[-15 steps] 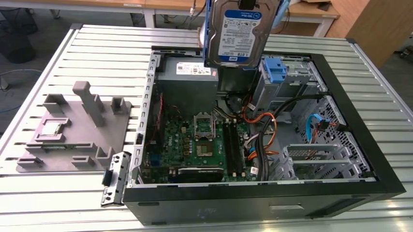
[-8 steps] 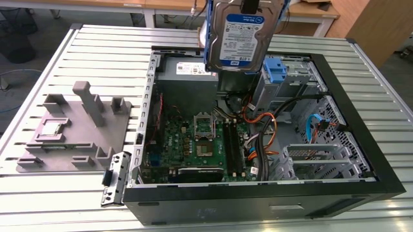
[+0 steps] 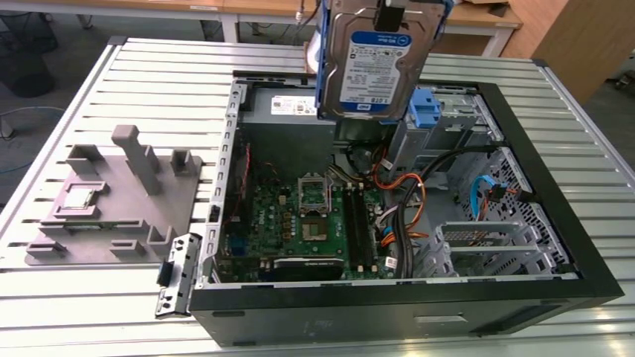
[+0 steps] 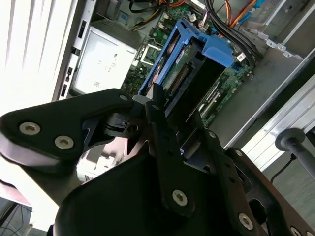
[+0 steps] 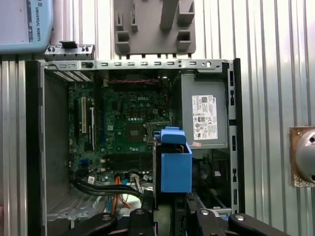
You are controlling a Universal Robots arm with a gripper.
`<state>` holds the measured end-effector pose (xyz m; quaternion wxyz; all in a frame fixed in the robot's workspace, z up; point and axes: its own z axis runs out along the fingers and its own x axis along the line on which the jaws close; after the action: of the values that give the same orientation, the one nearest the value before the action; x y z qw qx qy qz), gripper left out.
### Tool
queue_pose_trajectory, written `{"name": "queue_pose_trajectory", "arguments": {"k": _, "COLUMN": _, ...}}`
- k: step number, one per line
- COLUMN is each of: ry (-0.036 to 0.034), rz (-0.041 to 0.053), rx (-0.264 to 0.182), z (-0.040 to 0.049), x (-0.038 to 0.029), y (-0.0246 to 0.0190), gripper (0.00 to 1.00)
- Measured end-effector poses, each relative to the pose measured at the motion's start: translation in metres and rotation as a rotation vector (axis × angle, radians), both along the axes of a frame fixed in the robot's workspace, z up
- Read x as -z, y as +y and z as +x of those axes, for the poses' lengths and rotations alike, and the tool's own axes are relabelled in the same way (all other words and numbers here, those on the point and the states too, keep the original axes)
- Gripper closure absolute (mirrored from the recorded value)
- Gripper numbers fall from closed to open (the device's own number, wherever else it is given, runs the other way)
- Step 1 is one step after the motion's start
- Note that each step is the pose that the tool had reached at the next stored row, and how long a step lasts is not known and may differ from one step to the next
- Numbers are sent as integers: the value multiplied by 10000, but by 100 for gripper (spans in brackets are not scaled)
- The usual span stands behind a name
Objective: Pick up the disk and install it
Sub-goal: 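Insert the disk into the insertion slot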
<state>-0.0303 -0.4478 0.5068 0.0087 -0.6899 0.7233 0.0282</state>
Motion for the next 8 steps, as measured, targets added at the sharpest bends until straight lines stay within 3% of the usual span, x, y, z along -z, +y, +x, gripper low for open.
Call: {"name": "queue_pose_trajectory", "arguments": {"k": 8, "ry": 0, "rz": 1, "rx": 2, "z": 9, "x": 5, "y": -172, "gripper": 65}}
